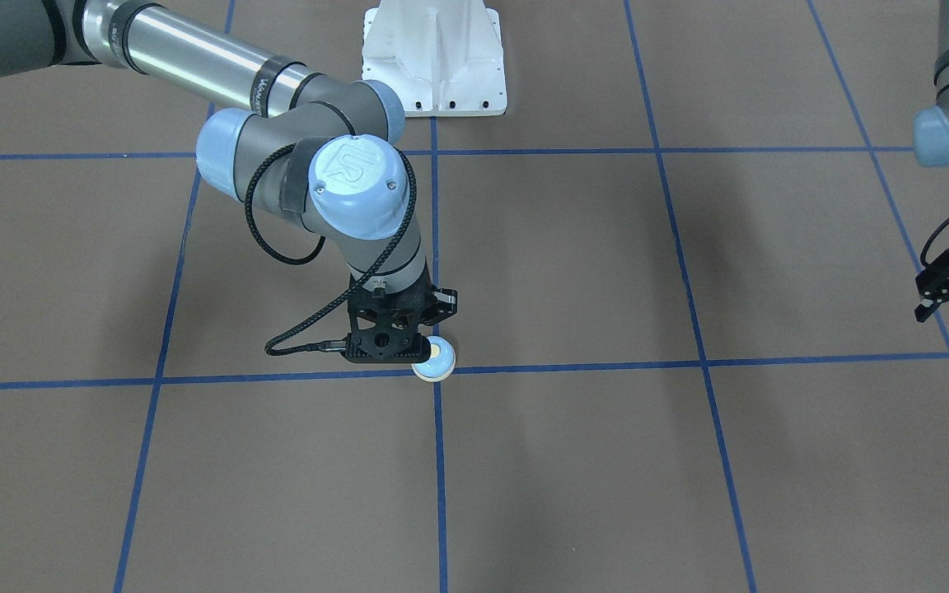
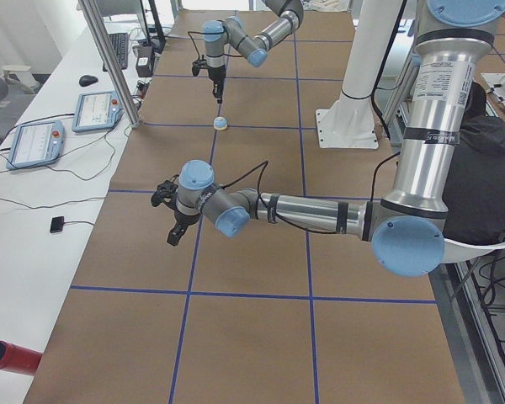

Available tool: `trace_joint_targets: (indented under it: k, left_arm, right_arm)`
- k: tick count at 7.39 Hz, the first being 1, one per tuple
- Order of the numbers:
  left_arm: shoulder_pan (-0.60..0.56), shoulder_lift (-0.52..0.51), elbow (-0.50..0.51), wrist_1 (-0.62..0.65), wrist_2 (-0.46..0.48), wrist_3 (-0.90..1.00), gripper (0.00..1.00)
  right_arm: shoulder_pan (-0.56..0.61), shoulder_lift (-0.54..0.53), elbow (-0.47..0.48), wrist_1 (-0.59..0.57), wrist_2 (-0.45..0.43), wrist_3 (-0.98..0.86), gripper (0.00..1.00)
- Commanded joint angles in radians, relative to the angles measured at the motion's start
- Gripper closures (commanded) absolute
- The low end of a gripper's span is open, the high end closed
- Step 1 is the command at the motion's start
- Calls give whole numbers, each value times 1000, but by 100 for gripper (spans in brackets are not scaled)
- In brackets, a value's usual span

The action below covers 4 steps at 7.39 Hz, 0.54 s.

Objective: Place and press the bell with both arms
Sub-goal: 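Move the right gripper above the bell's cream button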

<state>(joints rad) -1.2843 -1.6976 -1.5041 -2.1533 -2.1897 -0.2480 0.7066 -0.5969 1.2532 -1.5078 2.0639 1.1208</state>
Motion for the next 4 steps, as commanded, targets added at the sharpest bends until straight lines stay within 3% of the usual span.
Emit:
trace_joint_targets:
  k: [1,4]
  left_arm:
    - [-30,22,-12,85,-19,55,1]
    - [-35,38,-12,85,-19,58,1]
  right_arm:
    - [-21,28,-84,79,-30,2,100]
    - [-24,54,-158,126,-37,1,100]
